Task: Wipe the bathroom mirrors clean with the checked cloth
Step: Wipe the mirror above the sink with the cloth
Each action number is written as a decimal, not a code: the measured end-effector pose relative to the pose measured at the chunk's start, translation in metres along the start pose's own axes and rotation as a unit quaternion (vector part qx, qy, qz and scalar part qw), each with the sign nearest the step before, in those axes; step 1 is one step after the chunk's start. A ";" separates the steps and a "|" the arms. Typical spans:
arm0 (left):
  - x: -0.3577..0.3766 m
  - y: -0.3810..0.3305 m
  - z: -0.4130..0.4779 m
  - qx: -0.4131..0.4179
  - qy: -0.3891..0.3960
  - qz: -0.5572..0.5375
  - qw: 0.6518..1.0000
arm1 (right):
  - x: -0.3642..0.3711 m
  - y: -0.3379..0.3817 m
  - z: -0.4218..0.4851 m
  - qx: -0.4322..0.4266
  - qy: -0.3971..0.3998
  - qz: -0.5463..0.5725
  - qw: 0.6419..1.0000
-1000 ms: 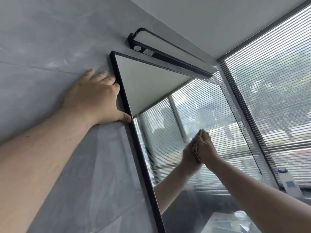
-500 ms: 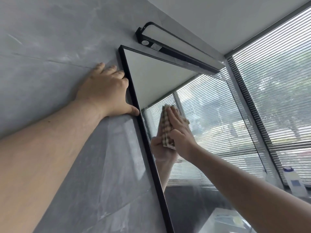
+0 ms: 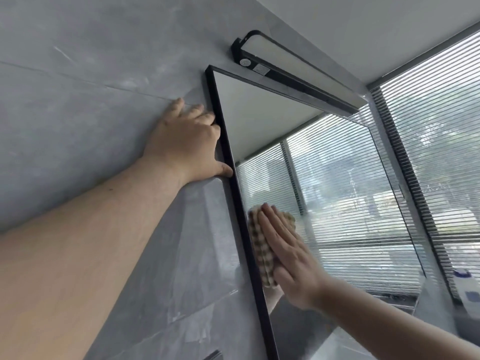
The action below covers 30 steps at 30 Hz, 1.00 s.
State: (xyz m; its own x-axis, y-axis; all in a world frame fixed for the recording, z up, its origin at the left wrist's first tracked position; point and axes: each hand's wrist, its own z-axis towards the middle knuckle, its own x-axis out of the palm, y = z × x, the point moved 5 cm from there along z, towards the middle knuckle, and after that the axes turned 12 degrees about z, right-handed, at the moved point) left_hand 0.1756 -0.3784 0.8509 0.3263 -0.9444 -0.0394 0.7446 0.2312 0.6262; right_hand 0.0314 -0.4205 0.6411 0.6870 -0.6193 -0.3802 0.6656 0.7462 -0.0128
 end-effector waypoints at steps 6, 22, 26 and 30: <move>0.001 0.003 0.001 -0.034 -0.010 -0.020 0.999 | -0.033 0.008 0.108 -0.014 -0.030 -0.014 0.999; 0.001 0.004 0.003 -0.046 0.010 -0.027 0.999 | -0.035 0.000 0.112 -0.068 -0.050 -0.003 0.996; 0.001 0.004 0.003 -0.036 0.005 -0.024 0.999 | -0.047 0.004 0.135 -0.015 -0.009 0.012 1.000; 0.001 0.005 0.002 -0.031 0.000 -0.037 0.999 | -0.066 0.000 0.170 0.052 0.002 0.039 0.998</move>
State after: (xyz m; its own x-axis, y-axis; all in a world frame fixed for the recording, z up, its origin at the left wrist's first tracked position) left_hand 0.1780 -0.3784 0.8558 0.2688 -0.9594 -0.0849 0.8016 0.1739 0.5721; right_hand 0.0355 -0.4208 0.8238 0.7368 -0.5592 -0.3800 0.6369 0.7627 0.1126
